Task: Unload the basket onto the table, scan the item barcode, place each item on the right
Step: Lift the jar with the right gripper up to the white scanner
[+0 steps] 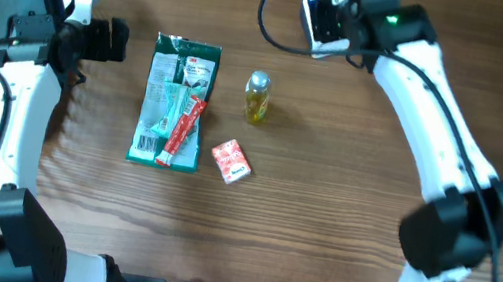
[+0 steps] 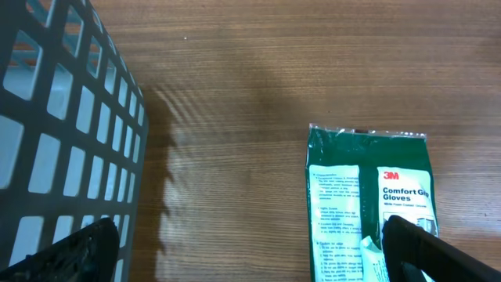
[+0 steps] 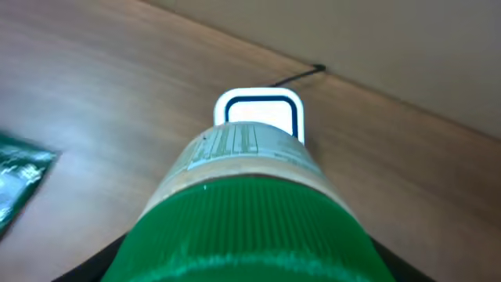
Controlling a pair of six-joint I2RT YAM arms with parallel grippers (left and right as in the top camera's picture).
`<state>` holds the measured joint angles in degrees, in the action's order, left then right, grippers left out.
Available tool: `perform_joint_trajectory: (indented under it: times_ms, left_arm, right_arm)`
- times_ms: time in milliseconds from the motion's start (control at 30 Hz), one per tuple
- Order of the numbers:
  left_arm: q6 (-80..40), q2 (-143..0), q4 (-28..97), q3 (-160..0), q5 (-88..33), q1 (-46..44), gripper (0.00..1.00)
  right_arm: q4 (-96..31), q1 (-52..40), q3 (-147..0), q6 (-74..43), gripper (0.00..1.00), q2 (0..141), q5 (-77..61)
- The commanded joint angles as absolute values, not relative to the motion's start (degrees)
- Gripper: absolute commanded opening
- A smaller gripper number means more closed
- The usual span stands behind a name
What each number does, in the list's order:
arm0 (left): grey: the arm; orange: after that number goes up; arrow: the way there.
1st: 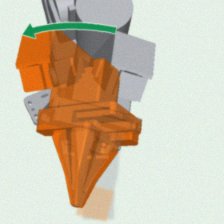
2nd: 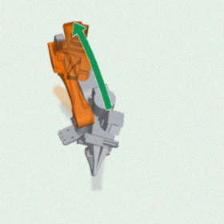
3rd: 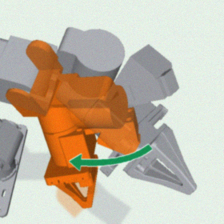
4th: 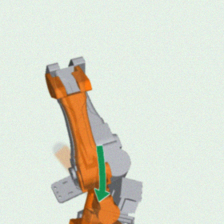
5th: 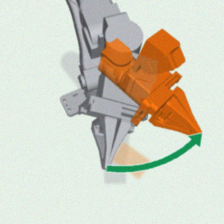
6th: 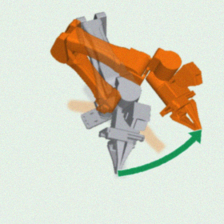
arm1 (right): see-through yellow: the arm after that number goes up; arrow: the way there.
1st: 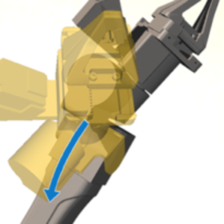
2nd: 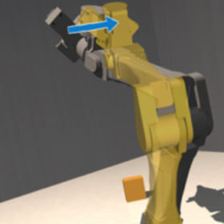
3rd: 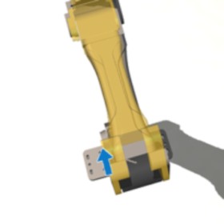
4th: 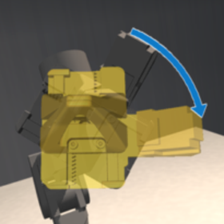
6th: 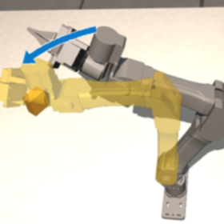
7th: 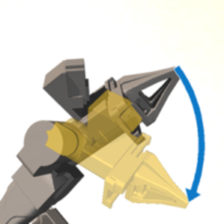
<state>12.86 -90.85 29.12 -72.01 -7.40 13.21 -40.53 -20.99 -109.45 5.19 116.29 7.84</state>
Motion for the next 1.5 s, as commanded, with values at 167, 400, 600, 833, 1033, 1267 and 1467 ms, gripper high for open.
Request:
perform_joint_trajectory:
  times_ms: [167, 400, 600, 833, 1033, 1267, 1467]
  left_arm:
    - [13.72, -90.11, 28.99, -72.77, -8.1, 13.37, 1.0]
    - [13.72, -90.11, 28.99, -72.77, -8.08, 13.37, 1.0]
    - [13.72, -90.11, 29.02, -72.77, -8.1, 13.37, 1.0]
    - [13.72, -90.11, 29.45, -72.77, -8.1, 13.37, 1.0]
    - [13.72, -90.11, 29.43, -72.77, -8.1, 13.34, 1.0]
    - [13.72, -90.11, 29.43, -72.77, -8.1, 13.37, 1.0]
    - [13.72, -90.11, 29.43, -72.77, -8.1, 13.37, 1.0]
  right_arm:
    - [-16.25, -17.96, -110.61, 5.96, 0.04, 127.28, 8.95]
    - [-6.83, -16.49, -110.5, 4.56, 0.04, 131.07, 1.83]
    - [-4.45, -14.7, -110.5, 0.36, 0.04, 132.99, 0.45]
    - [-4.36, -14.06, -109.91, 1.85, 0.04, 134.61, -3.88]
    - [-4.97, -14.06, -109.91, 4.58, 0.04, 134.8, -4.4]
    - [-7.11, -12.84, -109.91, 4.51, 0.04, 127.13, -3.42]
    - [-25.54, -7.7, -109.91, 3.33, 0.04, 114.13, -2.44]
